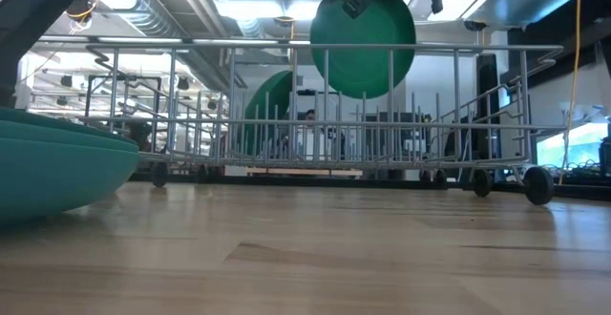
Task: Sort dishes
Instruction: Put the right green plate in the dish rack
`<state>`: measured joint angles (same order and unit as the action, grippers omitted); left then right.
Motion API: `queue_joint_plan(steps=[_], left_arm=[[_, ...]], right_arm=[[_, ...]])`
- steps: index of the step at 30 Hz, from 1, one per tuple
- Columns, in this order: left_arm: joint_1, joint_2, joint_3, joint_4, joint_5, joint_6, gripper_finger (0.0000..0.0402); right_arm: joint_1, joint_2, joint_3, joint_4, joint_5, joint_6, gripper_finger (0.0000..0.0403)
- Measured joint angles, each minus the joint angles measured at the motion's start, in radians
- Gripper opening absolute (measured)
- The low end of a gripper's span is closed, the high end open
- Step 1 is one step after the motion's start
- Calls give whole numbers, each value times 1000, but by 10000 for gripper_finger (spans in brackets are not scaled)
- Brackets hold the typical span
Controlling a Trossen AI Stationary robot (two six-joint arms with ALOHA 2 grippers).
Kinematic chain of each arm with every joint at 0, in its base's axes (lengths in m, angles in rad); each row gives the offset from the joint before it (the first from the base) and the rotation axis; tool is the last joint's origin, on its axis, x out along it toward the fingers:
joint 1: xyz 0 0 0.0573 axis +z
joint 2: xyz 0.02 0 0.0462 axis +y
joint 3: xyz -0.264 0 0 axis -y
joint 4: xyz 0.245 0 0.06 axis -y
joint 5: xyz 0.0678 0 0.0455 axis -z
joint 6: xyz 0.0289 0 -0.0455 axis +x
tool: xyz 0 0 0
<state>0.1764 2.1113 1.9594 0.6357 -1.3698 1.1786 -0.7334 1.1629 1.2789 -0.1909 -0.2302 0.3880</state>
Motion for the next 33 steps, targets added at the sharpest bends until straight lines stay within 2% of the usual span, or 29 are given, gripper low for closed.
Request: queue_joint_plan(steps=[9, 15, 33], left_arm=[[0, 0, 0, 0, 0, 0, 0], [0, 0, 0, 0, 0, 0, 0], [4, 0, 0, -46, 0, -6, 0]], right_arm=[[0, 0, 0, 15, -34, 48, 44], [0, 0, 0, 9, 19, 52, 44], [0, 0, 0, 7, 20, 51, 44]])
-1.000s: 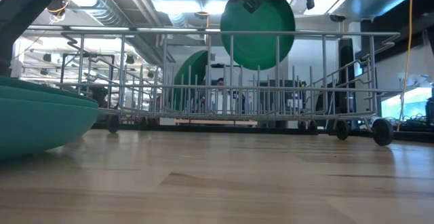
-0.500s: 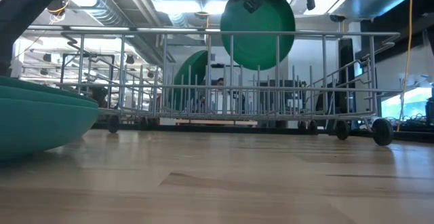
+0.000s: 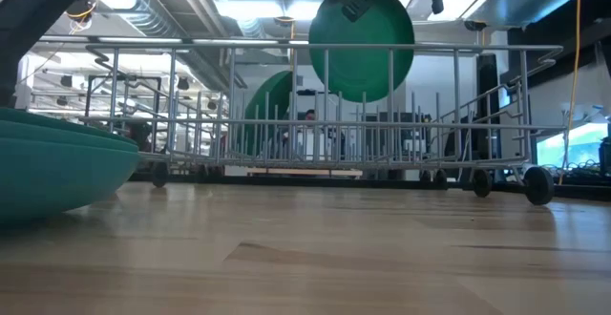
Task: Sort dishes
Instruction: Put the right green plate in the dish rack
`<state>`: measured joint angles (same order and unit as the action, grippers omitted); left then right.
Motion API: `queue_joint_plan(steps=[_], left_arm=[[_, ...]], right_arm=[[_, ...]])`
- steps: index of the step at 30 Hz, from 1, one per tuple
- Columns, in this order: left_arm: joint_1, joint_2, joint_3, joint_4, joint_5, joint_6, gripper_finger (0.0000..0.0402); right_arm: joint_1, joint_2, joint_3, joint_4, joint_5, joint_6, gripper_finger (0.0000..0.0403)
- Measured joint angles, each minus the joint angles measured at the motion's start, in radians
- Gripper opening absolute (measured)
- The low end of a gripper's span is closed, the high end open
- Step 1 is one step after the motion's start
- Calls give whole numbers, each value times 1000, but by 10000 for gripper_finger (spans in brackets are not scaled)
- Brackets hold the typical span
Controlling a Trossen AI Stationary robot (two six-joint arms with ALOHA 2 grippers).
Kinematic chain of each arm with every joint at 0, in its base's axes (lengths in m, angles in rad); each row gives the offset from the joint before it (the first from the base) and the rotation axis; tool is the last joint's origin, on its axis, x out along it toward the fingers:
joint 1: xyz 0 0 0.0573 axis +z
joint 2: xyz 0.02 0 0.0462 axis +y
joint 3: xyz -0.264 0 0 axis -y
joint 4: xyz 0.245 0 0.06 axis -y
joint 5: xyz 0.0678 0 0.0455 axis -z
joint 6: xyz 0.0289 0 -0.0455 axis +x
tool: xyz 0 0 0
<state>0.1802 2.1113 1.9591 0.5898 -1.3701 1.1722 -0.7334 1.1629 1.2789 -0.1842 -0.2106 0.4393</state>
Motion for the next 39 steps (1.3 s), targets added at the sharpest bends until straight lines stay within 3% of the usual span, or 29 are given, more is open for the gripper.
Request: queue_joint_plan(steps=[7, 16, 39], left_arm=[[0, 0, 0, -4, 0, 0, 0], [-4, 0, 0, -3, 0, 3, 0], [-15, 0, 0, -2, 2, 6, 0]], right_arm=[[0, 0, 0, 3, 38, 42, 44], [0, 0, 0, 1, 77, 454, 44], [1, 0, 0, -3, 148, 393, 44]])
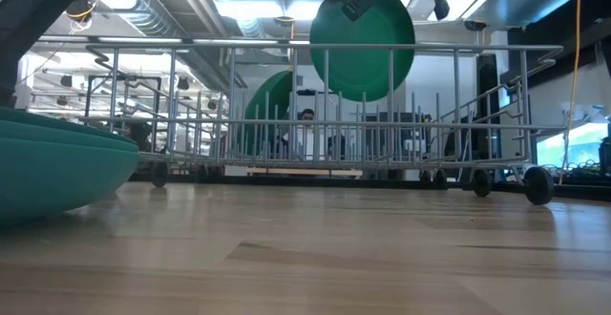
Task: Sort dishes
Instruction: Put the right green plate in the dish rack
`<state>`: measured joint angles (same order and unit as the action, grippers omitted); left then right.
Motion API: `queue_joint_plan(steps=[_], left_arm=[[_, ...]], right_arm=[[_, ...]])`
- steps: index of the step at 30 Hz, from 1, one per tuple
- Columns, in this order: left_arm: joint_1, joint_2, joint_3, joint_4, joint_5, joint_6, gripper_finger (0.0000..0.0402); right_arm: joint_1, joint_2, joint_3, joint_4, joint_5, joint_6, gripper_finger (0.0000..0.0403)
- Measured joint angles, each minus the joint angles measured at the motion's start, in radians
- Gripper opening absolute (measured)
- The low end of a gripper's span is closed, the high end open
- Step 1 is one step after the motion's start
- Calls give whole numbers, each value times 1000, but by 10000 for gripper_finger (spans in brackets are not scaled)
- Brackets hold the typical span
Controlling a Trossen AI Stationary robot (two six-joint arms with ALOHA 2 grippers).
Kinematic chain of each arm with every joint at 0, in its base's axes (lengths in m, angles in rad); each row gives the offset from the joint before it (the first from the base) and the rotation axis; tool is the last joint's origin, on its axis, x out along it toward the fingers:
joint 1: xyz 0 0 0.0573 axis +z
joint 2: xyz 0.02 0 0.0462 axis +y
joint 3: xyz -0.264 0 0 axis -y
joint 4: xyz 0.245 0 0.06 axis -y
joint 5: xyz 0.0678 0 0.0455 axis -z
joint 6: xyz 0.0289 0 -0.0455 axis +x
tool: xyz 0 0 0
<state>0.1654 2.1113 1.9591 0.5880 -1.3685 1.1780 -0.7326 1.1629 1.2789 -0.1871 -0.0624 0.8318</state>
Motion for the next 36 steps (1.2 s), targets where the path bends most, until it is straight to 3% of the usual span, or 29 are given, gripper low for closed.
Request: queue_joint_plan(steps=[36], left_arm=[[-14, 0, 0, -3, -3, 0, 0]], right_arm=[[-1, 0, 0, 0, -19, 1, 44]])
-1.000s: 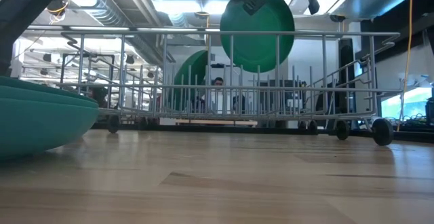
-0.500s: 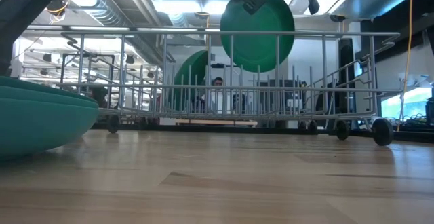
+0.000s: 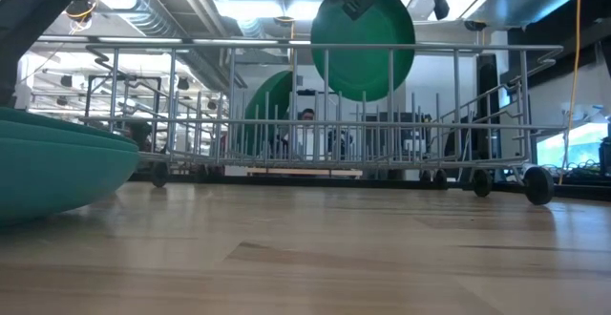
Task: Sort dishes
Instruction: Put the right green plate in the dish rack
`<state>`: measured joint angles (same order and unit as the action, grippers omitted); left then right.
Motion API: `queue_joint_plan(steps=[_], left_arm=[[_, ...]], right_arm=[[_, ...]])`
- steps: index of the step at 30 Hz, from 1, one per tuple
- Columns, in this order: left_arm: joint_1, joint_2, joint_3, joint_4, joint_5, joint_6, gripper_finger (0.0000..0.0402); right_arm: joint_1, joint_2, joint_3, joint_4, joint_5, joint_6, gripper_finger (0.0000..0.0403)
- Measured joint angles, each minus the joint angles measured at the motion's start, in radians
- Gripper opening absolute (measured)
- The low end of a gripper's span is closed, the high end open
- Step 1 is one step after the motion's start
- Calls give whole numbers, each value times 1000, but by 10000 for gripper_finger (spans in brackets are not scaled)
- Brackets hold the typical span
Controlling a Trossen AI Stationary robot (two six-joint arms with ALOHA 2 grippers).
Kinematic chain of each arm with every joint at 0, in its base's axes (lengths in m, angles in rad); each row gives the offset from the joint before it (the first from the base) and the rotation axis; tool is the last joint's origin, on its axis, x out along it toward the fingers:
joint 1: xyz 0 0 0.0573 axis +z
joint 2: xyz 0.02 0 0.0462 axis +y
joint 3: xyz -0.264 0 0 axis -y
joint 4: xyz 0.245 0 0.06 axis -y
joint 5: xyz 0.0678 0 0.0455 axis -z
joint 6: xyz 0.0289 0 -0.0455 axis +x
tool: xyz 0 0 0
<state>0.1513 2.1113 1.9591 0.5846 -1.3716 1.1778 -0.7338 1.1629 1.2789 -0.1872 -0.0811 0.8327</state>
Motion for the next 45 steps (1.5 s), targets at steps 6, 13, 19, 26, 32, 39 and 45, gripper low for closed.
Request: queue_joint_plan(steps=[6, 13, 19, 26, 32, 39, 45], left_arm=[[-1, 0, 0, 0, 5, 0, 0], [-2, 0, 0, -1, 11, 0, 0], [-2, 0, 0, 0, 8, -2, 0], [-2, 0, 0, -1, 5, -2, 0], [-3, 0, 0, -1, -3, 1, 0], [-13, 0, 0, -1, 8, 4, 0], [-17, 0, 0, -1, 7, 3, 0]], right_arm=[[1, 0, 0, -1, 36, 12, 44], [1, 0, 0, -1, 104, 187, 44], [1, 0, 0, 0, 115, 213, 44], [1, 0, 0, -12, 124, 215, 44], [-1, 0, 0, 9, 152, 237, 44], [-1, 0, 0, 73, 201, 236, 44], [-1, 0, 0, 46, 205, 328, 44]])
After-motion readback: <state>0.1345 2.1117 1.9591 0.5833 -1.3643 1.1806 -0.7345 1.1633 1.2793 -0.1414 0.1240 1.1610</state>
